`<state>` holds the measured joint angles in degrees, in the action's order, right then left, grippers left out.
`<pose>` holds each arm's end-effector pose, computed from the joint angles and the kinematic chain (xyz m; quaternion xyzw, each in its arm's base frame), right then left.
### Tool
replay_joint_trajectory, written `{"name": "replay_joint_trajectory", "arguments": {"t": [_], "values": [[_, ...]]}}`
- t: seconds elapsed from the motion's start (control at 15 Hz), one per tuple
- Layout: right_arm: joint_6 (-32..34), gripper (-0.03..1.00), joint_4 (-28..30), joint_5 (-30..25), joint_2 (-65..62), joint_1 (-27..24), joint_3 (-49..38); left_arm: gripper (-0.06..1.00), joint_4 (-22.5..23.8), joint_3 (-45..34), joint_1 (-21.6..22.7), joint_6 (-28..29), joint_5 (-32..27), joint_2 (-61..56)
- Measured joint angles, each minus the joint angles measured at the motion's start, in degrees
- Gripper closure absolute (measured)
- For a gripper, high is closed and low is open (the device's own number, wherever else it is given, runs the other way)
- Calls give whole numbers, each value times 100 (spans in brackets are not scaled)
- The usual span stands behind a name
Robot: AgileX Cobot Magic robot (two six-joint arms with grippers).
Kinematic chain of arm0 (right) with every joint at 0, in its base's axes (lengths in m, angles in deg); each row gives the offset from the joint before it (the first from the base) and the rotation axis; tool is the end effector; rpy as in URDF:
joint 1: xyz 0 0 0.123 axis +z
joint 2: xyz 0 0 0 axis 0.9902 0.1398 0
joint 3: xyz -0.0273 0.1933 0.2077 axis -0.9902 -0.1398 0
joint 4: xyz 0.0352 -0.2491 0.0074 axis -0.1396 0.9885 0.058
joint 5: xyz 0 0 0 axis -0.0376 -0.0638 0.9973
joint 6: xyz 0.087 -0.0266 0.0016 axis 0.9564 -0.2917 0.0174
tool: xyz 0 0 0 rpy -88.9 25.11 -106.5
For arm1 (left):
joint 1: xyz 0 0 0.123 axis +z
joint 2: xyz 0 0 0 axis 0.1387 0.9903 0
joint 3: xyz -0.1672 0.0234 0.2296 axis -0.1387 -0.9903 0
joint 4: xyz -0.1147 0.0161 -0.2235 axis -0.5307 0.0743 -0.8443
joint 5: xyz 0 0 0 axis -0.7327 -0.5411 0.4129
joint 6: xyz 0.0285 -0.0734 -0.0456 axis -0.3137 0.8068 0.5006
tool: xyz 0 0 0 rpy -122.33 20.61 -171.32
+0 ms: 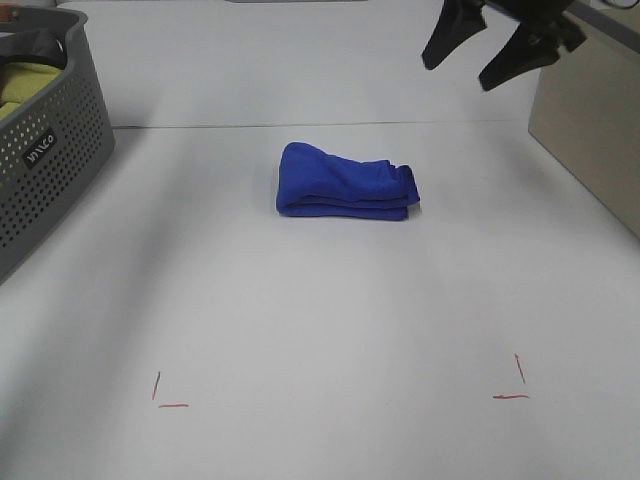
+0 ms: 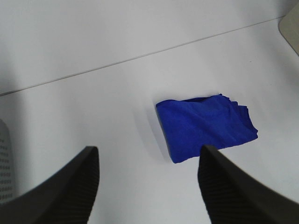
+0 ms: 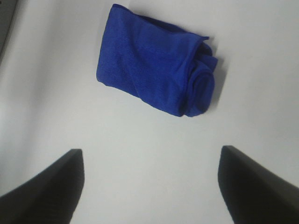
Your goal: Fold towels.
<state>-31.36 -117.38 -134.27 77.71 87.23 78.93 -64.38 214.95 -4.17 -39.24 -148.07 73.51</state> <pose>0.4366 0.0830 0.2959 -0.0786 0.9511 0.2466 0.1683 0.4447 -0.1167 0.3849 0.1111 0.9271 -0.1518 0.3241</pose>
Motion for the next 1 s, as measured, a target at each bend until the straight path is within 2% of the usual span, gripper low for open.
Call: {"name": "replay_joint_trajectory", "arguments": {"t": [0.2,0.4,0.73,0.8,1.0], "values": [[178,22,579,-6,-1094,0,-642,35,418,-1152,-138,11,0,-1220],[183,22,825,-11,-2510,0,-1856,35,676,-2916,-458,109,0,-2727],[183,22,1146,-23,-5048,0,-4251,35,716,-5976,-688,172,-23,-5598],[183,22,1312,29,-5827,6,-4973,35,716,-6841,-688,172,0,-6452],[183,22,1553,189,-7162,11,-6108,35,716,-8365,-688,-195,229,-8102]]}}
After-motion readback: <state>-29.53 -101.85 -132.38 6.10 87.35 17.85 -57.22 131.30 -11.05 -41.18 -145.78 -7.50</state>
